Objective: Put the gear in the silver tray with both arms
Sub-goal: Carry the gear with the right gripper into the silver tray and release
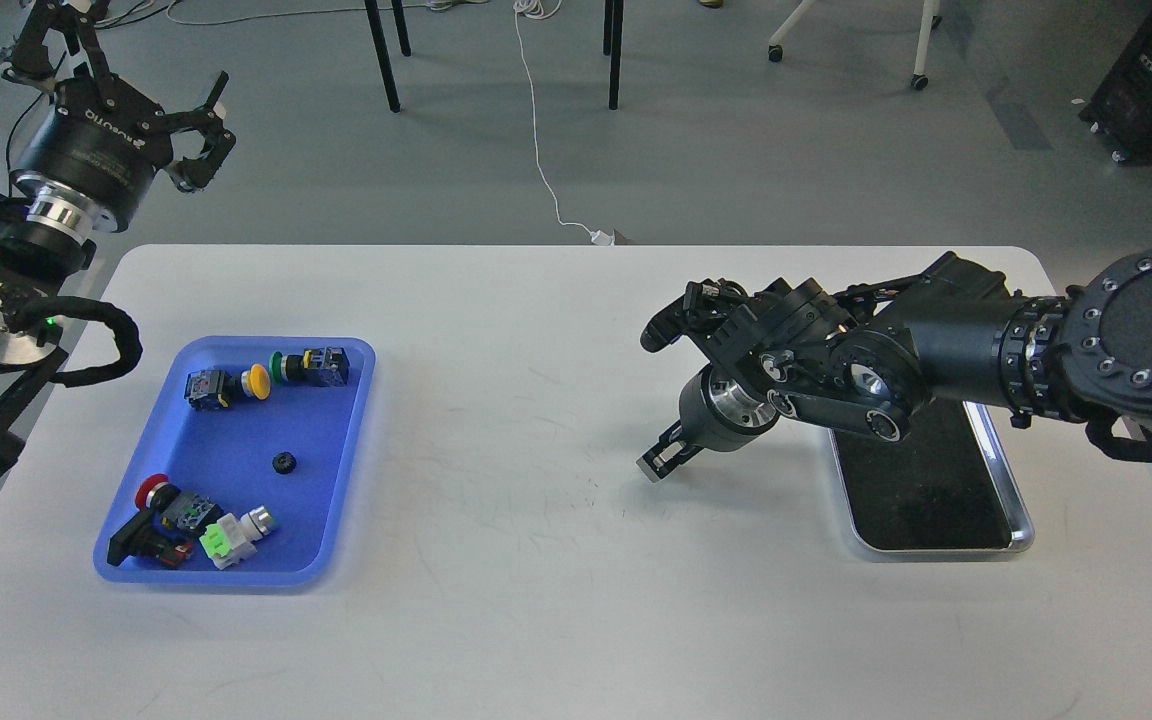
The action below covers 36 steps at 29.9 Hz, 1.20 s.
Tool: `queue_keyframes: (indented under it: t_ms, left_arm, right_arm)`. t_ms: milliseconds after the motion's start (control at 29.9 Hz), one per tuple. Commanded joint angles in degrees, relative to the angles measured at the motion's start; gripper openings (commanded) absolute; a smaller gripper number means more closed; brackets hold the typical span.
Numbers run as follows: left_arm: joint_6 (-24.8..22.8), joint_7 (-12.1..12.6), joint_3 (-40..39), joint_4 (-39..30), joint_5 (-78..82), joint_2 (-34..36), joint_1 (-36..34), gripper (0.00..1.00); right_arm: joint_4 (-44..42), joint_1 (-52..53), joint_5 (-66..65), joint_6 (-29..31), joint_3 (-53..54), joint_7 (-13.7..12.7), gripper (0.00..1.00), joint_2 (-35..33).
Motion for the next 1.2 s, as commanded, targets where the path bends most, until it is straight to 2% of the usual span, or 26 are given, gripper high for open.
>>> queue_keyframes:
  t_ms: [0,334,502,669,1036,1170]
  left_arm:
    - [-0.01,0.01,0.0,0.0,0.03,0.0,0.01,0.98]
    - [-0.01,0.01,0.0,0.0,0.03,0.08,0.01,0.98]
    - [0.08,0.01,-0.08,0.0,0.03,0.09,-0.08,0.98]
    - [0.08,0.01,-0.08,-0.26,0.03,0.09,-0.08,0.98]
    - [0.43,0.1,-0.08,-0.35,0.03,0.09,-0.08,0.98]
    - [0.61,0.1,-0.17,-0.35,0.03,-0.18,-0.17,0.98]
  right_arm:
    - [-0.05,-0.06,-0.08,0.0,-0.13,0.08,0.27,0.0]
    - [-0.14,0.64,0.01,0.0,0.13,0.26,0.21,-0.18]
    - [2.31,3.36,-0.08,-0.4,0.49,0.26,0.21,-4.82]
    - [6.45,5.56,-0.86,-1.11,0.49,0.26,0.21,-13.43]
    - [20.68,4.6,-12.28,-1.37,0.31,0.26,0.22,-38.74]
    - [21.66,1.97,-13.35,-1.72,0.49,0.26,0.22,-42.36]
